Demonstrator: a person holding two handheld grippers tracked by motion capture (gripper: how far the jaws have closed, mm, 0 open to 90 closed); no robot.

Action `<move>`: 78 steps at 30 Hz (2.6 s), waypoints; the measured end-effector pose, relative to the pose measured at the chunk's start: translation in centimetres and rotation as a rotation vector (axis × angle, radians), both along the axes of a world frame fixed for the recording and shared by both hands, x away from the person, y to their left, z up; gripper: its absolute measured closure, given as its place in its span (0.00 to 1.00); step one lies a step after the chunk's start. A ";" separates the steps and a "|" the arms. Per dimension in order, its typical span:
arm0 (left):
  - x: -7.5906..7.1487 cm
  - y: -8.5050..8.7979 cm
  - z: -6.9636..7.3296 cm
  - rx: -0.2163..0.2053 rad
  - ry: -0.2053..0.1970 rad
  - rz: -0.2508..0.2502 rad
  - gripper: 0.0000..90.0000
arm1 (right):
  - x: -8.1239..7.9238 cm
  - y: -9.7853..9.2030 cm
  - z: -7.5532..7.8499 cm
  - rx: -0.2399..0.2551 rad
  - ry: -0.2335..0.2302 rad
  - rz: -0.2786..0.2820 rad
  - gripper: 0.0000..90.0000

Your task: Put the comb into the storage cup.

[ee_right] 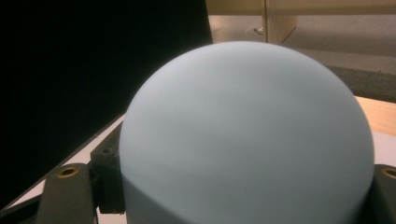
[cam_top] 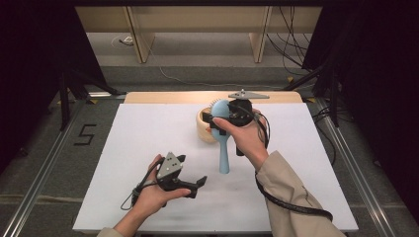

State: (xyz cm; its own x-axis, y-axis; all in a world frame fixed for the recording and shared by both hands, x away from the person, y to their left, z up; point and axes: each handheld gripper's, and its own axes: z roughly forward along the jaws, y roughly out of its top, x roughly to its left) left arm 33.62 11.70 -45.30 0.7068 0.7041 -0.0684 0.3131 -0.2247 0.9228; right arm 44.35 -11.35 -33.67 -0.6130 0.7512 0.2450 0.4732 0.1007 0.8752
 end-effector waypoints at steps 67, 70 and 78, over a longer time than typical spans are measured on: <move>0.3 3.7 -1.4 0.029 -0.041 0.155 0.00 | 2.8 -1.7 0.7 0.018 -0.160 -0.119 0.27; 0.3 3.7 -1.4 0.030 -0.040 0.155 0.00 | 2.9 -1.6 0.8 0.015 -0.175 -0.123 0.27; 0.3 3.7 -1.5 0.030 -0.041 0.156 0.00 | 3.2 -1.5 1.2 0.017 -0.202 -0.131 0.27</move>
State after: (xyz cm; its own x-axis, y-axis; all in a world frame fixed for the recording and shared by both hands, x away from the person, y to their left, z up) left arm 33.90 15.36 -46.76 0.5908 0.8066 -0.0193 0.3088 -0.2040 0.9290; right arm 47.51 -12.82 -32.46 -0.5486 0.8242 0.1405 0.2968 0.0349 0.9543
